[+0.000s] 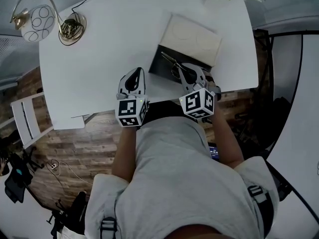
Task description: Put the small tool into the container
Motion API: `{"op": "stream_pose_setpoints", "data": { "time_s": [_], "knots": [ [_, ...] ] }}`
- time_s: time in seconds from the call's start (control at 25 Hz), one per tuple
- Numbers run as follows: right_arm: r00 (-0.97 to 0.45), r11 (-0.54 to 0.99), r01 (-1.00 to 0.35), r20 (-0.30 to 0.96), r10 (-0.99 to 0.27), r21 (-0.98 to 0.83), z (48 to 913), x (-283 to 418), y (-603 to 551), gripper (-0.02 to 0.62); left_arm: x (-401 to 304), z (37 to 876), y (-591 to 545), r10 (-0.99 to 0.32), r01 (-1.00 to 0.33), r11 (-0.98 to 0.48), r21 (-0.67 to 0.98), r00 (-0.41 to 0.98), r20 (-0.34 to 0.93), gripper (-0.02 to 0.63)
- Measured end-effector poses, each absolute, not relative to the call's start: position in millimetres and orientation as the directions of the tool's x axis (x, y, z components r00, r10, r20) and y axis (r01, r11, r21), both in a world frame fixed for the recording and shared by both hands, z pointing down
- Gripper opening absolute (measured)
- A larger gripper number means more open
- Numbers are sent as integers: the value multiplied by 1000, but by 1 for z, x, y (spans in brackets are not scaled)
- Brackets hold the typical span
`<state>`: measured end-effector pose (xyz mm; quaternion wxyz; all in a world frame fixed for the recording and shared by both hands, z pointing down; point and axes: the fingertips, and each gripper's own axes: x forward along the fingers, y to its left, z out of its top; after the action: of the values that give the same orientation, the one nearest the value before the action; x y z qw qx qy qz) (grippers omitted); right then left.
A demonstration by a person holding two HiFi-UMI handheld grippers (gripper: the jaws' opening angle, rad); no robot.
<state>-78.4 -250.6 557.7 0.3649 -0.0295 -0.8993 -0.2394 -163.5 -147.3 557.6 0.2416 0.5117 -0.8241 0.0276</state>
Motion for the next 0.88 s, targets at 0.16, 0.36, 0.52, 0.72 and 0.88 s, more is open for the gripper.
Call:
{"op": "stream_pose_setpoints", "data": {
  "time_s": [0.16,0.36,0.52,0.72,0.88],
  "knots": [
    [-730,876,240,673,-121,418,564,-85,-255,28,-166,562,-149,-824,-854,479,204,-357,440,23],
    [-724,863,262,680,-120,432,571,-94,-254,28,-168,569,-147,-816,-848,486,209,-355,457,23],
    [-716,844,288,687,-124,452,577,-98,-255,28,-168,573,-150,-815,-851,482,210,-347,463,23],
    [-705,829,304,696,-136,470,584,-97,-258,28,-164,578,-151,-814,-851,479,216,-338,473,23],
    [-706,833,298,695,-138,467,586,-102,-258,29,-166,578,-152,-814,-855,473,211,-332,477,23]
  ]
}}
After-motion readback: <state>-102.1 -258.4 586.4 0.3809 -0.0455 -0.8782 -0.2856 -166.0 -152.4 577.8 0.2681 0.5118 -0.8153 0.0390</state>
